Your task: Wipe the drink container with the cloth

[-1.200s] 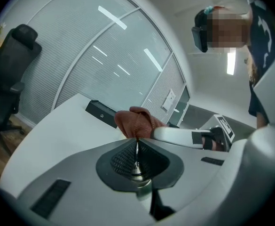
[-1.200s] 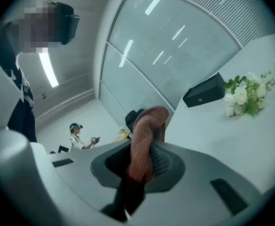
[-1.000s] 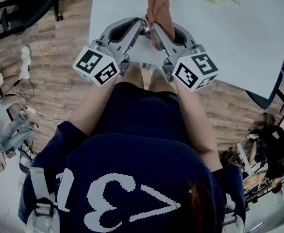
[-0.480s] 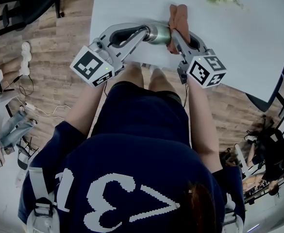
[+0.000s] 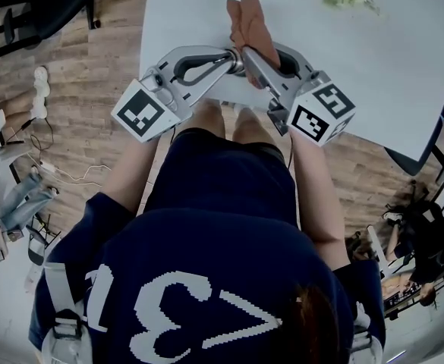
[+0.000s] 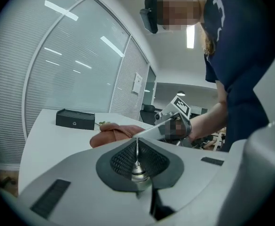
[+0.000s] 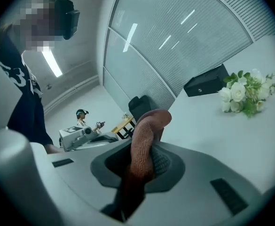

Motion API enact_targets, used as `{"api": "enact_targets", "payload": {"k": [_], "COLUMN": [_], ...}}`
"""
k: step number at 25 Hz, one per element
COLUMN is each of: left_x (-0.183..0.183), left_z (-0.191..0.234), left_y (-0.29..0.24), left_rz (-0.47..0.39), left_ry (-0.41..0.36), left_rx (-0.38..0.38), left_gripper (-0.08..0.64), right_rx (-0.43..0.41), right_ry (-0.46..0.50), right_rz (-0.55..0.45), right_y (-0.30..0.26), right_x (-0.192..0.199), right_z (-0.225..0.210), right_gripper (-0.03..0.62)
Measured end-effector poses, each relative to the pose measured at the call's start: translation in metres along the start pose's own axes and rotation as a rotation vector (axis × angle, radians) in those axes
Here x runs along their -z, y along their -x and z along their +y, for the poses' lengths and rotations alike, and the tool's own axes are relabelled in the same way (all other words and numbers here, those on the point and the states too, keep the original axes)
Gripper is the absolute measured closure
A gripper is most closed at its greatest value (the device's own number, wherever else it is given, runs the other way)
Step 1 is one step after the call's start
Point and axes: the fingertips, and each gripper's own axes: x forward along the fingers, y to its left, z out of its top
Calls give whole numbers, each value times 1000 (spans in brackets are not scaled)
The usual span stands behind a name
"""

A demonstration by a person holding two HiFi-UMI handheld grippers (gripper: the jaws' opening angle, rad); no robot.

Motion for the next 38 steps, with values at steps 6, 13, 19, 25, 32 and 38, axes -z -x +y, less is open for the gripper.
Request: {"api": "enact_targets", "payload": {"k": [6,13,19,25,32,38], "left_x": [3,2,5,5,9,8], "left_z": [-12,-24,-25,-37,-41,-48], "left_y": [0,0,0,3,10,9], "left_rz": [12,5,12,23,24,23], "left_ry": [-33,-39,-56,-162,-186,-199], "left_rx": [51,90,99,138,182,205], "left_gripper": [535,535,535,535,535,535], "right_rx": [172,97,-235,-217,-49,-114], "right_ry": [-18,-95,-122,-67,-74,-23], "right_rz": [117,119,55,127,241,294], "right_y": [27,28,10,13,25,18], "right_x": [46,47,-2,12,50,44], "right_z": [-69,-65,20,11,-59,-35], "right_gripper": [526,526,526,526,526,526]}}
